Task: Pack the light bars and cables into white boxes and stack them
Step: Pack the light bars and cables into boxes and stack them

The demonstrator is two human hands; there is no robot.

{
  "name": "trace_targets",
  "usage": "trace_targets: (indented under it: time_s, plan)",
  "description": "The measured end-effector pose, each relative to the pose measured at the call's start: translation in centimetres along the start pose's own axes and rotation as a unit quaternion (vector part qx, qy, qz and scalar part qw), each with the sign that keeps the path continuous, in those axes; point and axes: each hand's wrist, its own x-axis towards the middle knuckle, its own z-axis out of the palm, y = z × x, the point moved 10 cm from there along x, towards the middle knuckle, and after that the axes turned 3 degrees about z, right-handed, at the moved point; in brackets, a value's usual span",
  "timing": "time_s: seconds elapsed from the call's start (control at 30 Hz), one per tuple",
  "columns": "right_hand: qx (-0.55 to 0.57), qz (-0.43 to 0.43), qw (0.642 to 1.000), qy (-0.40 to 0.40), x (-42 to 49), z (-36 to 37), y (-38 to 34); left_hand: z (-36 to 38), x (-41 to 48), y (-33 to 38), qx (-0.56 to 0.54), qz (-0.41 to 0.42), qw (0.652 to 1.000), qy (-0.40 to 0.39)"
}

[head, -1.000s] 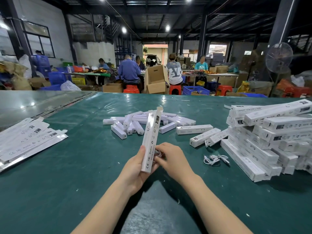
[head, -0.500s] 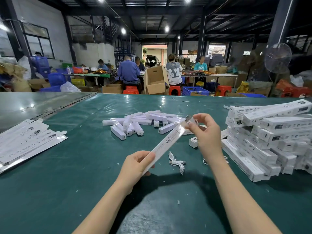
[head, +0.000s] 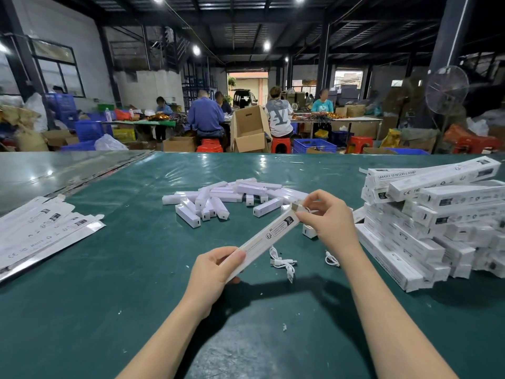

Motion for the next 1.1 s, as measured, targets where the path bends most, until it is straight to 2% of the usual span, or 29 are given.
trace_targets:
  time_s: [0.27,0.5,0.67,0.7,0.83,0.97,1.03,1.1]
  plan:
    - [-0.037,0.000,0.999,-0.014,0.1,0.2,-0.1,0.3,-0.2,0.1,-0.024,-0.006,1.000,0.011]
    - [-0.018,0.018,0.993,-0.113,0.3,1.0,0.4,0.3,-0.2,0.1,-0.028,-0.002,1.000,0.003]
    - [-0.079,0.010,0.983,-0.163,0.1,2.2,0.7,0.5,-0.1,0.0,-0.013,-0.005,1.000,-0.011]
    - [-0.064,0.003,0.987,-0.148,0.2,2.3,0.5,0.4,0.0,0.0,-0.018,-0.007,1.000,-0.007]
    - [0.061,-0.019,0.998,-0.001,0.0,1.1,-0.3,0.0,0.1,-0.3,-0.041,-0.018,0.999,0.008]
    - [0.010,-0.064,0.997,-0.032,-0.5,2.4,-1.3,-0.1,0.1,-0.5,-0.056,-0.024,0.998,0.012]
    - [0.033,-0.055,0.996,-0.066,-0.5,3.0,-1.4,-0.1,0.1,-0.4,-0.059,-0.025,0.998,0.013]
    - [0.029,-0.052,0.997,-0.050,-0.3,2.6,-1.2,0.3,0.1,-0.3,-0.051,-0.023,0.998,0.003]
